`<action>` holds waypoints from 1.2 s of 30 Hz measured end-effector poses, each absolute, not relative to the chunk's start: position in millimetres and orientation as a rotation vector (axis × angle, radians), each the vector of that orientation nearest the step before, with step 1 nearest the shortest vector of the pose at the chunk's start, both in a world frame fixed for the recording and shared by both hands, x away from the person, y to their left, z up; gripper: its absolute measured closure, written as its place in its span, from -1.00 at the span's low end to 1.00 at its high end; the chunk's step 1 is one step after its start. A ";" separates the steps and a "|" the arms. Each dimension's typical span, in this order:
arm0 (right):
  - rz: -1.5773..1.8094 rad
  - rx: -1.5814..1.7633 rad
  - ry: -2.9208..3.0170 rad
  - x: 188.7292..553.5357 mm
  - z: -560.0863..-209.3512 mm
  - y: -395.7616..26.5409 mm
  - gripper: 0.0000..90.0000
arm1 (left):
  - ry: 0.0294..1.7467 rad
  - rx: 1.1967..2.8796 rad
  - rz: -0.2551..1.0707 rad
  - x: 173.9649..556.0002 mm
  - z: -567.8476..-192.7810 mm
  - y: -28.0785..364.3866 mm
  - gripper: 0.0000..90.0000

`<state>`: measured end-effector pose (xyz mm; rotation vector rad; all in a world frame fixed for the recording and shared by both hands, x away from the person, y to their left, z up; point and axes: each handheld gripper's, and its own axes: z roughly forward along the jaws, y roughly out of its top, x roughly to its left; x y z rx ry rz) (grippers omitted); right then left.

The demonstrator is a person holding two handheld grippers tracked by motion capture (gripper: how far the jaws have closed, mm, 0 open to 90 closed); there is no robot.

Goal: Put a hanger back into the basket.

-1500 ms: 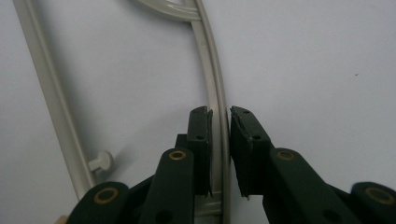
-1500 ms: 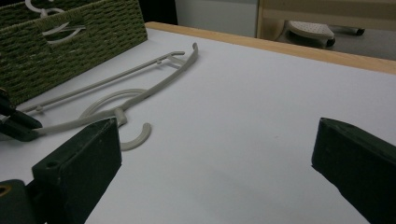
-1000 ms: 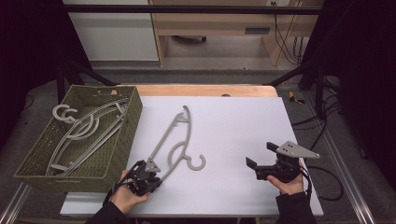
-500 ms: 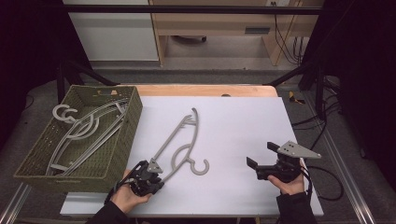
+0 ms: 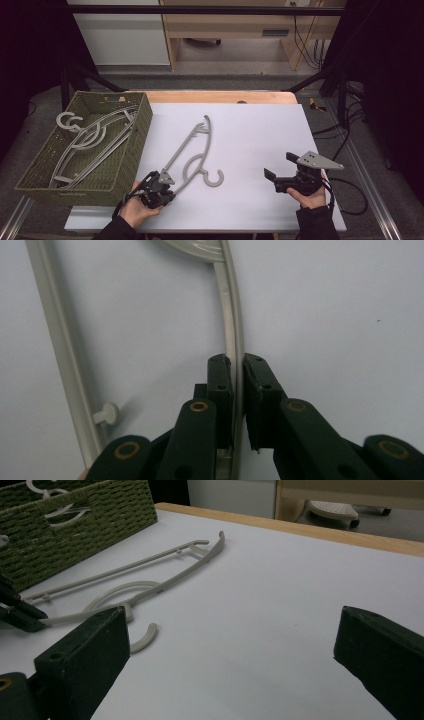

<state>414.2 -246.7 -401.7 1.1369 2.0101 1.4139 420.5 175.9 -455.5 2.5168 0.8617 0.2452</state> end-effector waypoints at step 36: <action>1.419 1.138 1.992 413.7 -400.4 -252.7 -0.96 | 0.691 2.275 0.285 389.5 -374.6 198.0 0.83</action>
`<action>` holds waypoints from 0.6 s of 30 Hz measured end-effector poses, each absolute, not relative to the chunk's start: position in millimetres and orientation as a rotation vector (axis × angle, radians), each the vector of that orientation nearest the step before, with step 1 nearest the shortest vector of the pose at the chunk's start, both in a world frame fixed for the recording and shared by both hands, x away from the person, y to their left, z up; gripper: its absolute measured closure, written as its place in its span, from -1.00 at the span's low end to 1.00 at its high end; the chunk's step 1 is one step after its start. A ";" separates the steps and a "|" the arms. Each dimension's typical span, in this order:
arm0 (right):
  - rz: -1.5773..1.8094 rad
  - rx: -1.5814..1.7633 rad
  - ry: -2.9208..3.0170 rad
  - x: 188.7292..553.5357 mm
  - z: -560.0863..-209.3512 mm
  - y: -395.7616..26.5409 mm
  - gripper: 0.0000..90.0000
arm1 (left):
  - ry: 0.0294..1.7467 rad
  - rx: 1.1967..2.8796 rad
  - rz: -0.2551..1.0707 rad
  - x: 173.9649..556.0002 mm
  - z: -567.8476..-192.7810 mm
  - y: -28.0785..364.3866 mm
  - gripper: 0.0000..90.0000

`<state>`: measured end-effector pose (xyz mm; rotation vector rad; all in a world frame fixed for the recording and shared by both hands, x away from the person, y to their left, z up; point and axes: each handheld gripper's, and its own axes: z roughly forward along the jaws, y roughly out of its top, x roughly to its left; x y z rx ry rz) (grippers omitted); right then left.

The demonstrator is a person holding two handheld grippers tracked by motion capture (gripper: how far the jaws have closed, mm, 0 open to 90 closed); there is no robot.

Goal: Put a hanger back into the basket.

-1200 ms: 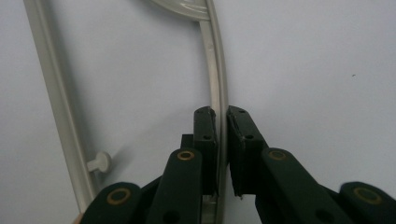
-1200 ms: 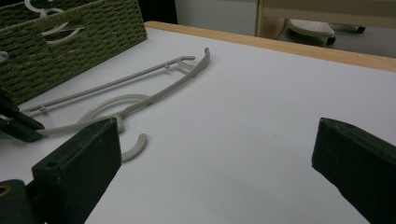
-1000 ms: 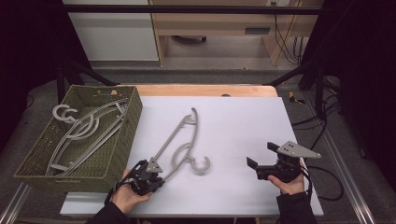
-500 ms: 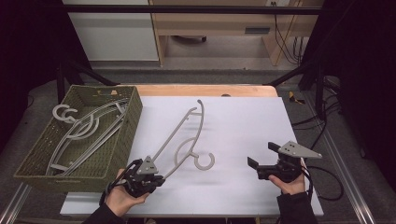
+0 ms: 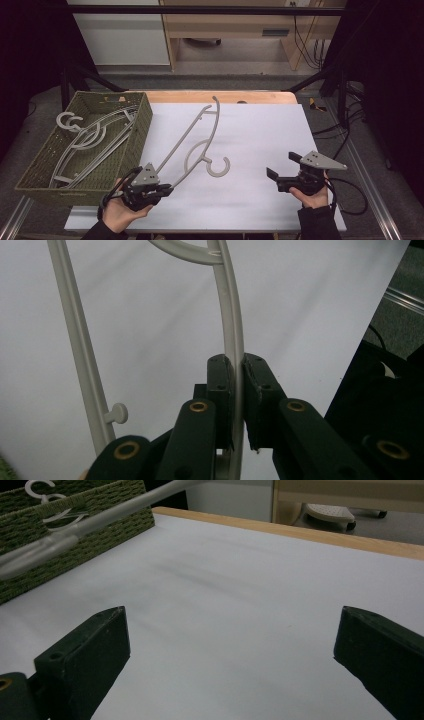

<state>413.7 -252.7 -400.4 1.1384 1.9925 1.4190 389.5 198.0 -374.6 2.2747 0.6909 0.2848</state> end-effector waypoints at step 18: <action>1.410 1.142 1.991 414.0 -400.2 -251.9 -0.96 | 0.645 2.211 0.367 388.2 -323.2 232.9 0.83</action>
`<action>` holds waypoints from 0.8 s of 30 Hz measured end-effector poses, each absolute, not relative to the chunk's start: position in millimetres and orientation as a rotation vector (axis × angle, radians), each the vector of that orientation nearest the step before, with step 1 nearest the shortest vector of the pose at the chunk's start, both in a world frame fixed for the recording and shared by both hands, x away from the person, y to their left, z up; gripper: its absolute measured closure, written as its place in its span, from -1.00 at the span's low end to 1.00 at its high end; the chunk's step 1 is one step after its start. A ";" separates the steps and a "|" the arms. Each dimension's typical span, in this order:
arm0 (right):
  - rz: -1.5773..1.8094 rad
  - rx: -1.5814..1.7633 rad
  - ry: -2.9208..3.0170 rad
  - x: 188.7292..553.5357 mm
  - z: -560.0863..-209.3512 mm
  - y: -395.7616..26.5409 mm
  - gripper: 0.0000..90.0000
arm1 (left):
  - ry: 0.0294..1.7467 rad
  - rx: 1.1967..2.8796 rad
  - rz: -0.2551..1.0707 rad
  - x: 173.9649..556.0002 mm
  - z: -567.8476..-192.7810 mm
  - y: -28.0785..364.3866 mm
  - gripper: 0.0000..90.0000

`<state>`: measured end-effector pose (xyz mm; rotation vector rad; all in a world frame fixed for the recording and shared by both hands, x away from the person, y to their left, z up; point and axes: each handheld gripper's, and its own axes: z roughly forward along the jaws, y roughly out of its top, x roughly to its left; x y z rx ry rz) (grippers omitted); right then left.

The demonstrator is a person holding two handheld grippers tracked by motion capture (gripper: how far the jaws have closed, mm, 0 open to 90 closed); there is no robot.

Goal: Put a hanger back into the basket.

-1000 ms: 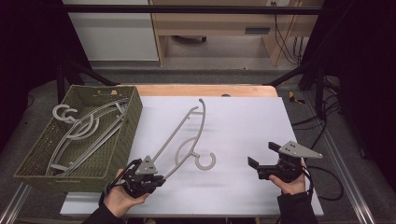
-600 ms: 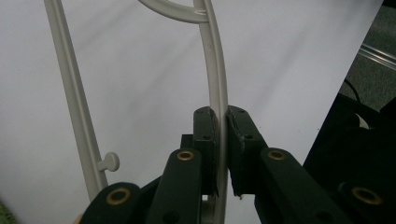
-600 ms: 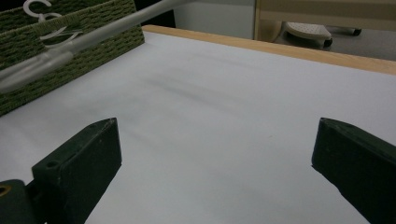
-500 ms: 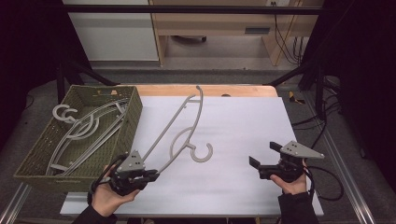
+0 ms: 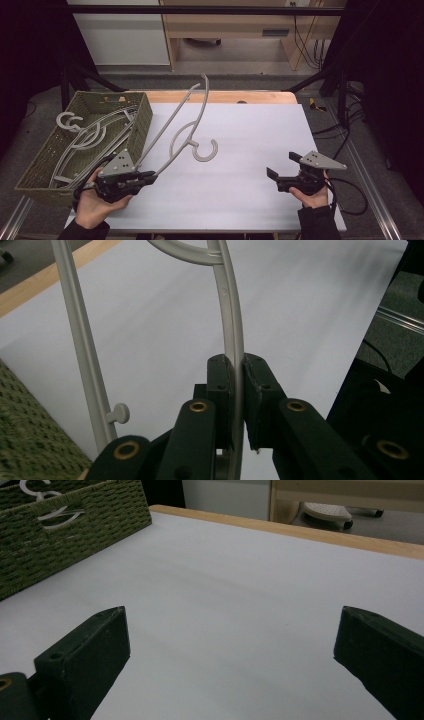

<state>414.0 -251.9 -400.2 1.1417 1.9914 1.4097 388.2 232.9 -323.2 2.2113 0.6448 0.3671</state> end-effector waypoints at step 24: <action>1.402 1.140 1.996 414.6 -401.0 -252.0 -0.96 | 0.739 2.228 0.393 427.3 -298.2 326.5 0.84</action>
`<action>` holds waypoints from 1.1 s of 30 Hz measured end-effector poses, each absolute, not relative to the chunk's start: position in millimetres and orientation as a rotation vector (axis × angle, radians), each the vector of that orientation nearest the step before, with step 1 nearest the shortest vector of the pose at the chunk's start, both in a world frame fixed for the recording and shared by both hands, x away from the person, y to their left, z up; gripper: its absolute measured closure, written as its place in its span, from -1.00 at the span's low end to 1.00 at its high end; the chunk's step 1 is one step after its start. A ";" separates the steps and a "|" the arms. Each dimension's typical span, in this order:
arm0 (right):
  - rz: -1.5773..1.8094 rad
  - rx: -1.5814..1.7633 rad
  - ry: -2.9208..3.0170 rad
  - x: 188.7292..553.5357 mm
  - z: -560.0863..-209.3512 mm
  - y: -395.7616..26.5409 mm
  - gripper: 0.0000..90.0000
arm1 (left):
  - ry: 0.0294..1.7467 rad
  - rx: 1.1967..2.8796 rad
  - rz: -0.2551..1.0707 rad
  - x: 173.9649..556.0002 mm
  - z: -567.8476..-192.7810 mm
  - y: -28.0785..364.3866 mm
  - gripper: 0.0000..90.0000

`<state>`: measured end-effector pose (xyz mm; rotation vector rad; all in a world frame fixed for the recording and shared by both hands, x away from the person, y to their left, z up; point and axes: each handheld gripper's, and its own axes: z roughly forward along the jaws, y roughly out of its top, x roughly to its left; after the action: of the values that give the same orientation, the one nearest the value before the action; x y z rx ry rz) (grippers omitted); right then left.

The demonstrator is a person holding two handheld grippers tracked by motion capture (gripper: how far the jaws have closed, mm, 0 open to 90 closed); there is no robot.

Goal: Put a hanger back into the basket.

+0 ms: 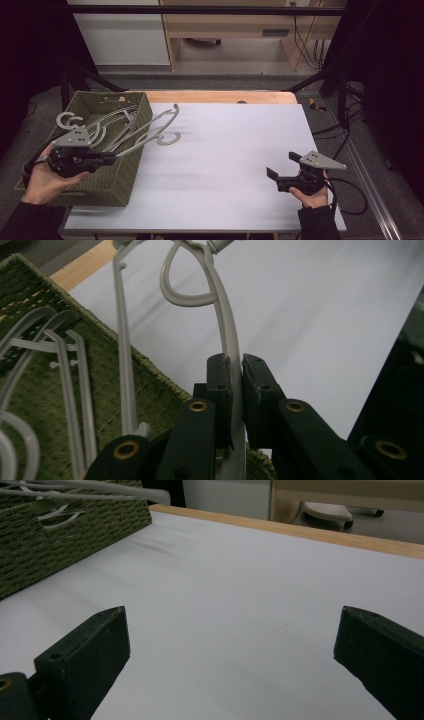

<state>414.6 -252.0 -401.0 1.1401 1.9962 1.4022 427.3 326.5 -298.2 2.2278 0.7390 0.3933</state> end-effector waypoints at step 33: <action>1.402 1.151 1.993 415.6 -402.5 -253.0 -0.96 | 0.849 2.008 0.527 402.7 -274.9 437.5 0.83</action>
<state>415.6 -253.0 -402.5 1.1512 1.9933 1.4017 402.7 437.5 -274.9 2.0083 0.8491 0.5269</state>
